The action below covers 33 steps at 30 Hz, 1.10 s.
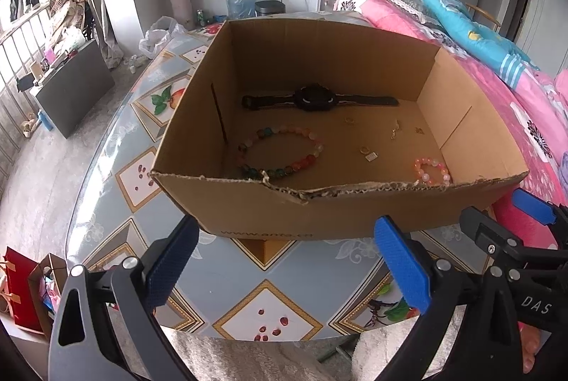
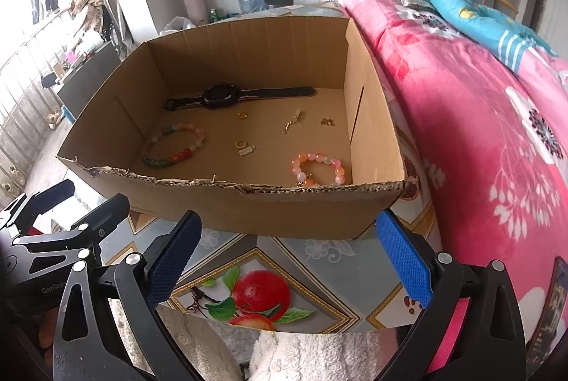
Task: Organize jewelry
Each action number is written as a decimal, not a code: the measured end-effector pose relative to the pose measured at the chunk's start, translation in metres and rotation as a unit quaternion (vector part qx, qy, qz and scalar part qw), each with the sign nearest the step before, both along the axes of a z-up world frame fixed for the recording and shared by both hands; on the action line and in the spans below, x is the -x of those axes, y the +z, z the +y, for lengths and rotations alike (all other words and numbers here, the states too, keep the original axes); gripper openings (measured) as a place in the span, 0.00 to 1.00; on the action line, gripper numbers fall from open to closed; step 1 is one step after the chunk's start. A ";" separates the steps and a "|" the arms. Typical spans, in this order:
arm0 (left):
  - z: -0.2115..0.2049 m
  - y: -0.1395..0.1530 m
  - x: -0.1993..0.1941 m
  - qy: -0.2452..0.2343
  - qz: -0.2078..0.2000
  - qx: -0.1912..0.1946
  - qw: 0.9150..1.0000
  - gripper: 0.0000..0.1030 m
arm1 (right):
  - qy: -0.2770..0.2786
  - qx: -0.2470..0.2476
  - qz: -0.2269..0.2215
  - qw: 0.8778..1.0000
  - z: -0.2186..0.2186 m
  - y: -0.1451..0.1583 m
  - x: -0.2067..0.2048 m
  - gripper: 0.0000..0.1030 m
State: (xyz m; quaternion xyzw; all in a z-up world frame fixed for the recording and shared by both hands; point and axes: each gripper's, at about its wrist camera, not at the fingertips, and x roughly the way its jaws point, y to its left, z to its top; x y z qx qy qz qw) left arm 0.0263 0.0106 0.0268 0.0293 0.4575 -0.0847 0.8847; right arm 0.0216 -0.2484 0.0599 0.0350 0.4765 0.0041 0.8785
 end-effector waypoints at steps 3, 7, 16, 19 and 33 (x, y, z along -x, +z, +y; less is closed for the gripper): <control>-0.001 -0.001 0.000 0.000 0.001 -0.002 1.000 0.94 | -0.001 -0.002 0.003 1.000 0.000 -0.001 0.000 0.92; -0.001 -0.002 -0.001 -0.001 0.003 -0.002 1.000 0.94 | -0.001 -0.003 0.005 1.000 0.000 -0.002 -0.001 0.92; -0.001 -0.002 -0.001 0.000 0.003 -0.002 1.000 0.94 | -0.002 -0.004 0.005 1.000 -0.001 -0.002 -0.001 0.92; -0.001 -0.001 -0.002 0.000 0.002 -0.001 1.000 0.94 | -0.002 -0.004 0.005 1.000 -0.001 -0.002 -0.001 0.92; -0.004 -0.002 -0.004 -0.001 0.005 -0.003 1.000 0.94 | -0.003 -0.005 0.008 1.000 0.000 -0.004 -0.001 0.92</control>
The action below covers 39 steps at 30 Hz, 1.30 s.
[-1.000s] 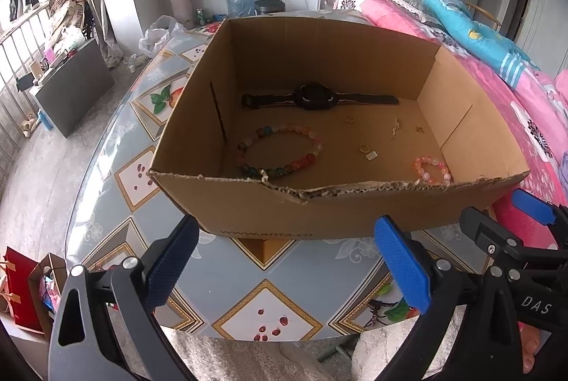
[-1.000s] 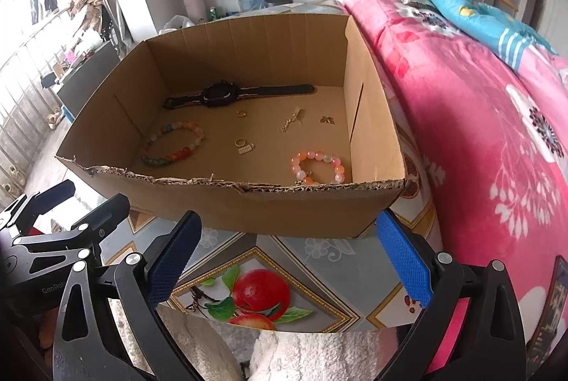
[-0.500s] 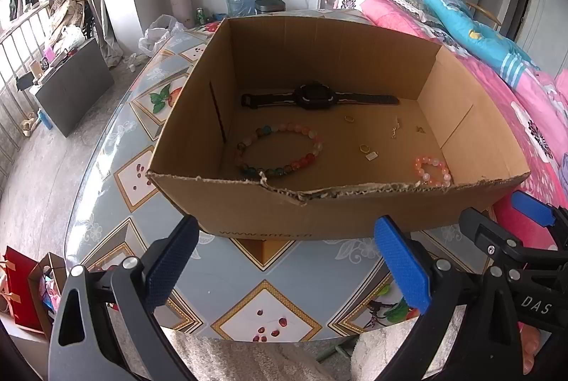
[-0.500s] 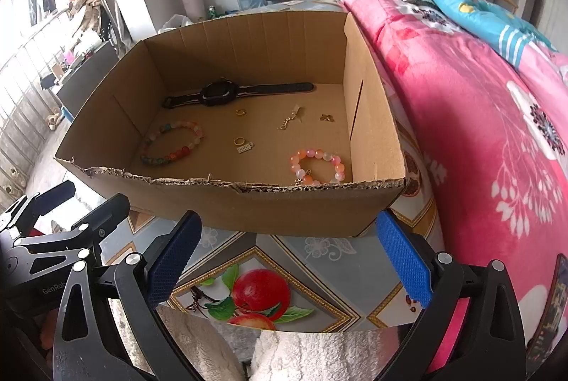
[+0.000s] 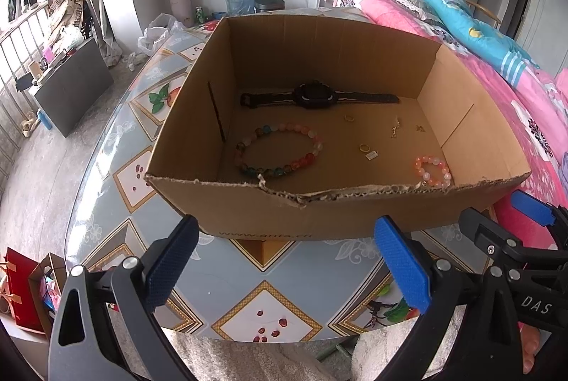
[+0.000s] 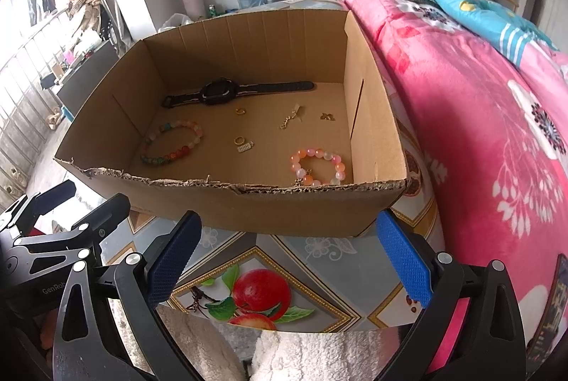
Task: Organize jewelry
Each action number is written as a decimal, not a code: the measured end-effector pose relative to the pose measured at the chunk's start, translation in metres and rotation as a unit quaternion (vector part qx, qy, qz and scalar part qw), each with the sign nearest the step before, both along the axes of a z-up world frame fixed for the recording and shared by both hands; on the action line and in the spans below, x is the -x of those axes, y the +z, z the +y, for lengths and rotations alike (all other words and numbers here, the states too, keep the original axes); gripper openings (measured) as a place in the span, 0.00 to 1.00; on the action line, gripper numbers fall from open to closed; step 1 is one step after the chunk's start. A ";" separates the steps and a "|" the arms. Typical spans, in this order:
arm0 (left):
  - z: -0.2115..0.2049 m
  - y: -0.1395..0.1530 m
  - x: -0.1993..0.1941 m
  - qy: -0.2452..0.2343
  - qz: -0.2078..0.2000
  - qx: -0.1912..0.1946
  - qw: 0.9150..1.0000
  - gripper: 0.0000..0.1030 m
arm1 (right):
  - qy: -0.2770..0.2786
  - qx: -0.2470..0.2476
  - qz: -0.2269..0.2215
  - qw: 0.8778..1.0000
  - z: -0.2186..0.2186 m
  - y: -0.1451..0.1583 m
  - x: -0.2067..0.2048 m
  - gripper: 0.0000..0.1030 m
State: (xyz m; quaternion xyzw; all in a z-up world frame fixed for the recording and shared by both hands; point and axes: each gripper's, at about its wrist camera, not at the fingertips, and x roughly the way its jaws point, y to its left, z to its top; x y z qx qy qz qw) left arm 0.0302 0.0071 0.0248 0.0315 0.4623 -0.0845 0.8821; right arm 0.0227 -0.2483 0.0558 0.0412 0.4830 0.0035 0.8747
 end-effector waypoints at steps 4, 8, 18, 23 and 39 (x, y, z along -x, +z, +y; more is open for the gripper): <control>-0.001 -0.001 -0.002 -0.001 0.006 -0.001 1.000 0.94 | -0.002 -0.001 0.003 1.000 0.000 -0.002 -0.001 0.92; -0.001 -0.004 -0.005 -0.001 0.017 -0.002 1.000 0.94 | -0.002 -0.008 0.011 1.000 -0.001 -0.004 -0.003 0.92; -0.001 -0.005 -0.009 0.002 0.025 -0.009 1.000 0.94 | -0.005 -0.015 0.021 1.000 -0.003 -0.007 -0.007 0.92; -0.001 -0.005 -0.010 0.003 0.028 -0.009 1.000 0.94 | -0.008 -0.016 0.024 1.000 -0.003 -0.007 -0.007 0.92; -0.001 -0.004 -0.011 0.003 0.028 -0.010 1.000 0.94 | -0.012 -0.019 0.028 0.999 -0.006 -0.007 -0.009 0.92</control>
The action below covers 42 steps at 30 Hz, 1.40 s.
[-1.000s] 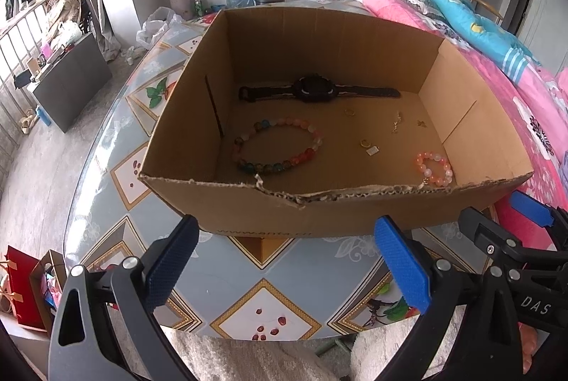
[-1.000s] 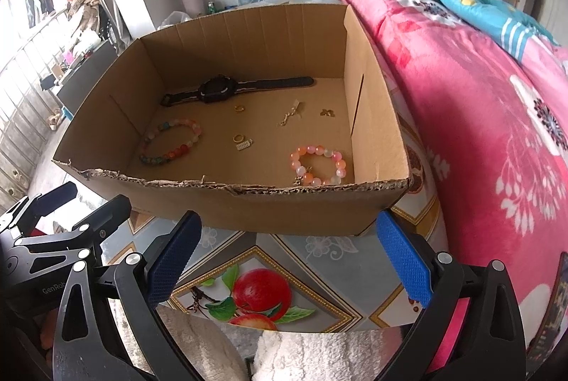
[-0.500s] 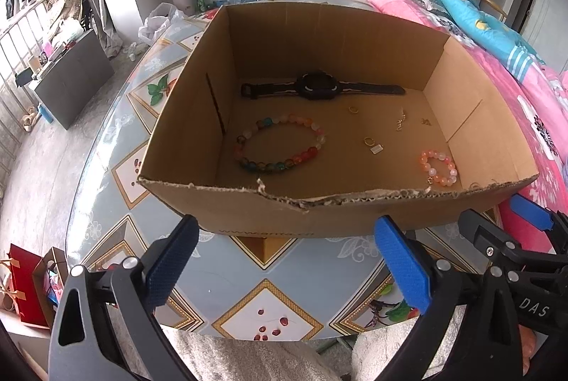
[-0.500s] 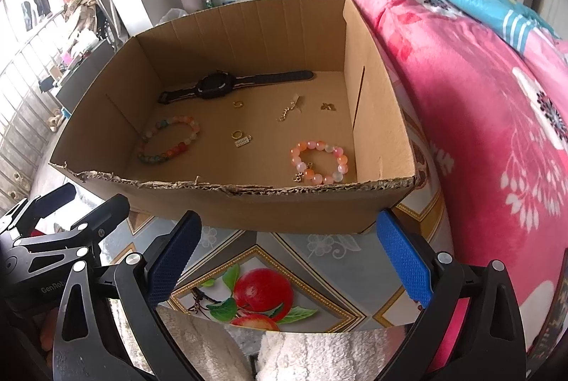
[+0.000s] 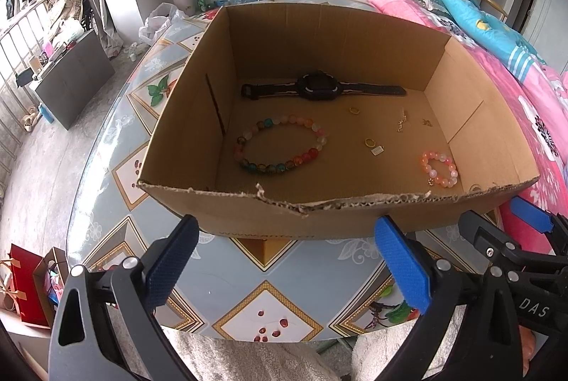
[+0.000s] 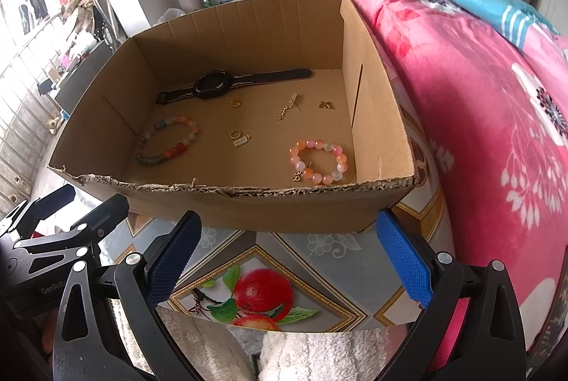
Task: Organize jewelry
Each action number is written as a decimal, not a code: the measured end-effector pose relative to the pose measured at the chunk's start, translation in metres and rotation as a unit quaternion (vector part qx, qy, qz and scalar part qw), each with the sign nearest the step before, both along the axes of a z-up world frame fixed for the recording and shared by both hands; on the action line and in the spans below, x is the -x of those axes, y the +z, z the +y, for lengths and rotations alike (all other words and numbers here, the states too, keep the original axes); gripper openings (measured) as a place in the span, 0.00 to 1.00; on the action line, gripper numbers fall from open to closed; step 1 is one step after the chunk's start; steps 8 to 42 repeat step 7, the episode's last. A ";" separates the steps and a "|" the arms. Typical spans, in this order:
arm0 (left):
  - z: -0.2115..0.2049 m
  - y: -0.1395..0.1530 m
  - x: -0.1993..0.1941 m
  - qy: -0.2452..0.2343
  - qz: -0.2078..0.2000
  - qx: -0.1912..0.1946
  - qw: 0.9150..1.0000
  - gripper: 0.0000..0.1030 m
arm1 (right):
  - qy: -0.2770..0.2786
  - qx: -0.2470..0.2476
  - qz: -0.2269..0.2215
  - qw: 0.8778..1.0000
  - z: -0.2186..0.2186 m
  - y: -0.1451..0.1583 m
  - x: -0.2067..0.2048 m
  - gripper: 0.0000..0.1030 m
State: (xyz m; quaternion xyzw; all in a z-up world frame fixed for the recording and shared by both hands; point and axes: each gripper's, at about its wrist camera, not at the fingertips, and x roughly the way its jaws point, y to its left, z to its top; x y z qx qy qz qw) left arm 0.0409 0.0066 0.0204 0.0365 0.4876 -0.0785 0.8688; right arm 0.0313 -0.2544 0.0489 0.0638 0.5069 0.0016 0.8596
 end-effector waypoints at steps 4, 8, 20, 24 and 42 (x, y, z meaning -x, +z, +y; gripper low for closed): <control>0.000 0.000 0.000 0.000 0.000 0.000 1.000 0.94 | 0.000 0.001 0.000 1.000 0.000 0.000 0.000 0.92; 0.000 0.000 -0.002 0.000 0.002 0.002 1.000 0.94 | 0.000 0.000 0.000 1.000 0.000 0.000 0.000 0.92; 0.000 0.000 -0.002 0.000 0.002 0.002 1.000 0.94 | 0.000 0.000 0.000 1.000 0.000 0.000 0.000 0.92; 0.000 0.000 -0.002 0.000 0.002 0.002 1.000 0.94 | 0.000 0.000 0.000 1.000 0.000 0.000 0.000 0.92; 0.000 0.000 -0.002 0.000 0.002 0.002 1.000 0.94 | 0.000 0.000 0.000 1.000 0.000 0.000 0.000 0.92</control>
